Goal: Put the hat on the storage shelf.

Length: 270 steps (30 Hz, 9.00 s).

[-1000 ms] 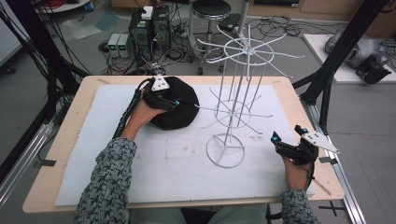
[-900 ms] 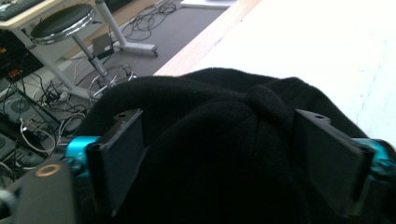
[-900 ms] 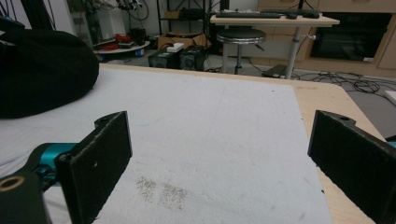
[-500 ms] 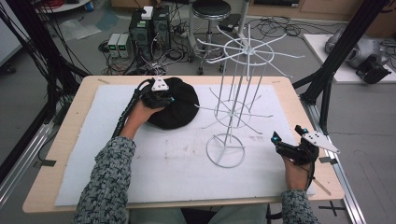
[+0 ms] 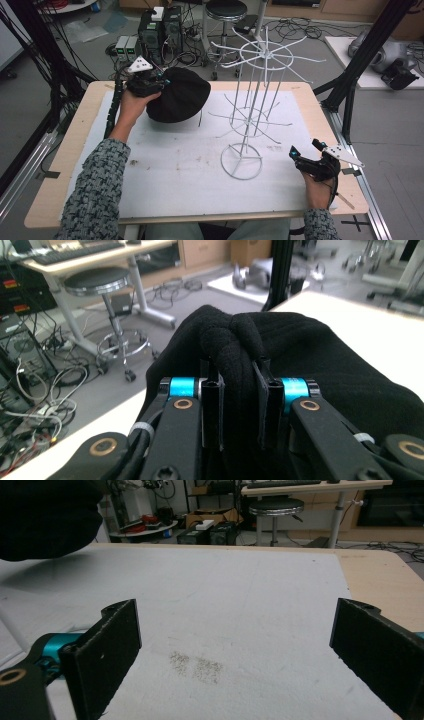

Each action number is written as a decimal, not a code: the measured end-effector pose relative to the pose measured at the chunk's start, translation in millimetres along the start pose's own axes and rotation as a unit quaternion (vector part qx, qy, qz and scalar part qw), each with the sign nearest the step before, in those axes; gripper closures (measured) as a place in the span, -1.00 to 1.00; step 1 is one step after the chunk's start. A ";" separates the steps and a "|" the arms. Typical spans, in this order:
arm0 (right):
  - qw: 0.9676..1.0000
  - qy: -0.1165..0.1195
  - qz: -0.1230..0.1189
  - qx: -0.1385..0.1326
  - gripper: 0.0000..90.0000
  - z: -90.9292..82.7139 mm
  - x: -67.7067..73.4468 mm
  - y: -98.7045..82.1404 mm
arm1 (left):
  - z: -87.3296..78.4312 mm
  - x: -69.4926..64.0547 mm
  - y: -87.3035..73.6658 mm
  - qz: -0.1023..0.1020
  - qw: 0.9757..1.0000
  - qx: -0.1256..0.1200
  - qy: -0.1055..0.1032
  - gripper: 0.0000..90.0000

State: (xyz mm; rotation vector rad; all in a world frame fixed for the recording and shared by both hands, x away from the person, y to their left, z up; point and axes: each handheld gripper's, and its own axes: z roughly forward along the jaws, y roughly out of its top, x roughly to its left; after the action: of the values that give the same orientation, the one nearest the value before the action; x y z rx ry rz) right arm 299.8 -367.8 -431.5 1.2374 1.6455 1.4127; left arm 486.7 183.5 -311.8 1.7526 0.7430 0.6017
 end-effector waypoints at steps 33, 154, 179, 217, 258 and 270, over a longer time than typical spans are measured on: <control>1.000 -0.001 0.003 -0.001 -0.88 -14.6 -0.7 -3.7 | -70.4 7.8 121.5 -0.026 0.988 -0.139 -0.068 0.73; 1.000 -0.001 -0.003 0.008 -0.88 -12.2 -0.3 -3.5 | -95.5 -45.7 150.3 -0.023 0.973 -0.144 -0.178 0.47; 1.000 -0.001 -0.001 0.008 -0.88 -12.1 -0.2 -3.4 | -93.9 -38.4 139.6 -0.021 0.977 -0.147 -0.150 0.13; 1.000 0.016 0.011 0.002 -0.88 11.5 3.8 2.2 | -139.7 -27.3 88.8 0.020 0.993 -0.118 -0.022 -0.09; 0.999 0.031 0.028 -0.002 -0.88 35.4 10.5 9.0 | -153.3 -40.1 -51.5 -0.023 0.993 -0.086 0.078 -0.30; 0.999 0.028 0.031 -0.005 -0.88 35.7 9.4 9.4 | -153.2 -37.6 -86.1 -0.043 0.991 -0.077 0.098 -0.33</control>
State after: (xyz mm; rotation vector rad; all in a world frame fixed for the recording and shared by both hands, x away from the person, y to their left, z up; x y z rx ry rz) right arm 330.9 -345.8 -429.3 1.2618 1.6483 1.5048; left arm 336.0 272.7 -352.0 1.5252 0.8797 0.7593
